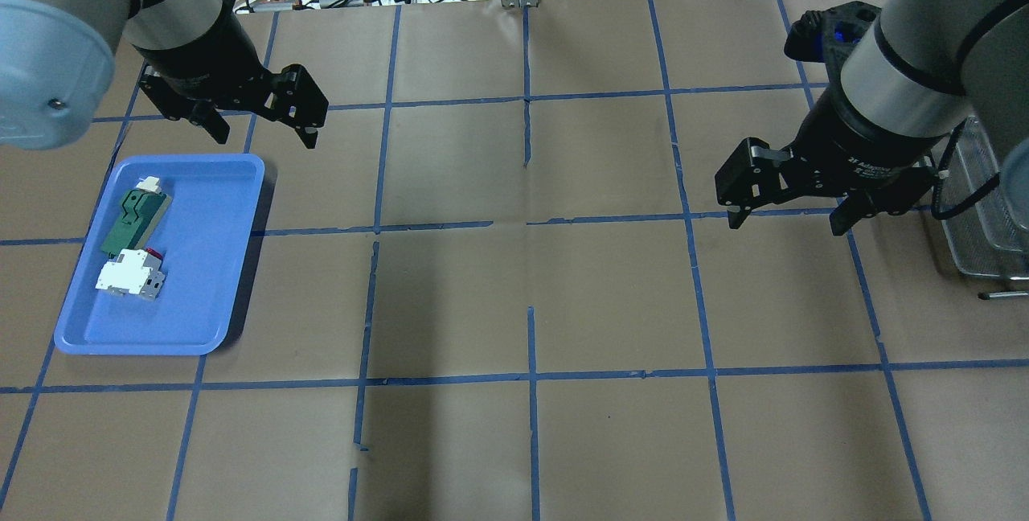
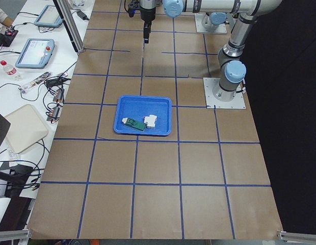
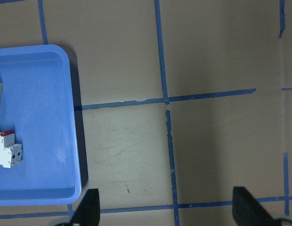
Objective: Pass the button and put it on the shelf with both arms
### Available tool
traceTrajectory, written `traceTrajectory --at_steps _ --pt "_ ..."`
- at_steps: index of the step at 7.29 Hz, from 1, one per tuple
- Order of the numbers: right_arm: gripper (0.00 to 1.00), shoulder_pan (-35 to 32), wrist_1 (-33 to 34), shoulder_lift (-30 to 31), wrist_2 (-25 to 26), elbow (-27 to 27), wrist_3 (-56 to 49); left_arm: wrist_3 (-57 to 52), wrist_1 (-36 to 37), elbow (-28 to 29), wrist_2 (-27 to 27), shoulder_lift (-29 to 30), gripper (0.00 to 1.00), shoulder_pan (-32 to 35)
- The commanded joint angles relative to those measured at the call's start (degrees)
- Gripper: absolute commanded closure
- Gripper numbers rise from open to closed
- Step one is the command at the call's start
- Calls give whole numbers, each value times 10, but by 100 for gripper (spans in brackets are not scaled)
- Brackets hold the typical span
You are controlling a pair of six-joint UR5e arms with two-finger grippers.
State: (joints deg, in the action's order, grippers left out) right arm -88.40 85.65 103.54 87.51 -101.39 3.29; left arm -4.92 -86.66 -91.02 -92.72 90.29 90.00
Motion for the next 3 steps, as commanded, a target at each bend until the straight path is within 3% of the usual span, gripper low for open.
traceTrajectory --at_steps 1,3 --pt "0 -1 1 0 13 1 -4 0 0 0 0 0 0 0" --pt "0 -1 2 -1 16 1 -4 0 0 0 -1 0 0 -1"
